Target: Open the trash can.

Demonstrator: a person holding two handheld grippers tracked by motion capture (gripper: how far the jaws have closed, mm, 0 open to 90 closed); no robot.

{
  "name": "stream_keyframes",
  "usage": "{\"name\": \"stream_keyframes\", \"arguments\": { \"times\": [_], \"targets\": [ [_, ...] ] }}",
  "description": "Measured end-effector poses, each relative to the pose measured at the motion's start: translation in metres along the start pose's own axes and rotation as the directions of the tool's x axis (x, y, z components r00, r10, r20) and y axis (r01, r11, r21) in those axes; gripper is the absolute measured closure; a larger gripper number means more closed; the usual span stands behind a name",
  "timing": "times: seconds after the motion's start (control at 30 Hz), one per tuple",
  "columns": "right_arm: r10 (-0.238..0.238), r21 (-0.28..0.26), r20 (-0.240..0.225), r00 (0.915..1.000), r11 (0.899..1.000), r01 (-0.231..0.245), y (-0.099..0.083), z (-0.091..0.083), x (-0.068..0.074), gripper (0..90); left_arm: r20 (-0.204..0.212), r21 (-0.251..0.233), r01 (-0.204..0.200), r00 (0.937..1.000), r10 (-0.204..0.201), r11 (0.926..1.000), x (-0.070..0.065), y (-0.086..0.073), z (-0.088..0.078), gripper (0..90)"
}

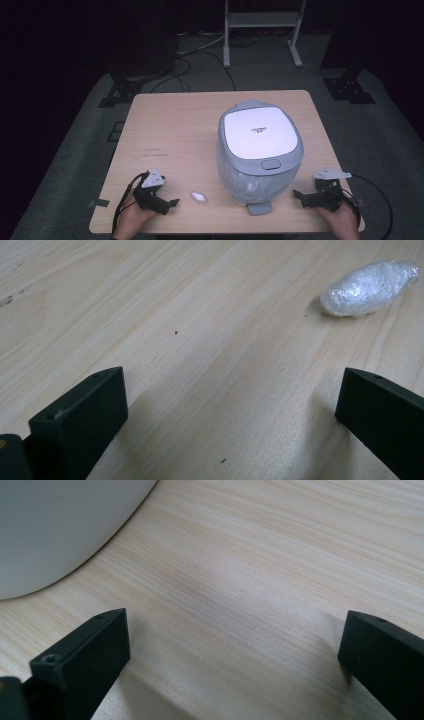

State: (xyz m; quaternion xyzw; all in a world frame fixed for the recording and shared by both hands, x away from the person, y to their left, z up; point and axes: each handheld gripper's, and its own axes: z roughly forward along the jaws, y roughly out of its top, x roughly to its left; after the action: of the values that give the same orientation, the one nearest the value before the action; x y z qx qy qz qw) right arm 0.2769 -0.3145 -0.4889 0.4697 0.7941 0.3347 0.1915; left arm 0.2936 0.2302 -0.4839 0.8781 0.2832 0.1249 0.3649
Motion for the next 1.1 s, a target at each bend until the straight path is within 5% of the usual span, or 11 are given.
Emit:
{"name": "stream_keyframes", "arguments": {
  "times": [0.63, 1.1],
  "targets": [
    [0.008, 0.009, -0.046, 0.9989, 1.0, -0.008, 0.01, -0.009, 0.001, 13.7, -0.007, 0.0, 0.008, 0.9999, -0.008, 1.0, -0.001, -0.001, -0.001, 0.0],
    [0.012, -0.056, -0.117, 0.9931, 0.998, -0.018, 0.022, -0.033, 0.002, 46.5, -0.007, 0.0, 0.008, 0.9999, -0.008, 1.0, -0.001, -0.001, -0.001, 0.0]
  ]
}}
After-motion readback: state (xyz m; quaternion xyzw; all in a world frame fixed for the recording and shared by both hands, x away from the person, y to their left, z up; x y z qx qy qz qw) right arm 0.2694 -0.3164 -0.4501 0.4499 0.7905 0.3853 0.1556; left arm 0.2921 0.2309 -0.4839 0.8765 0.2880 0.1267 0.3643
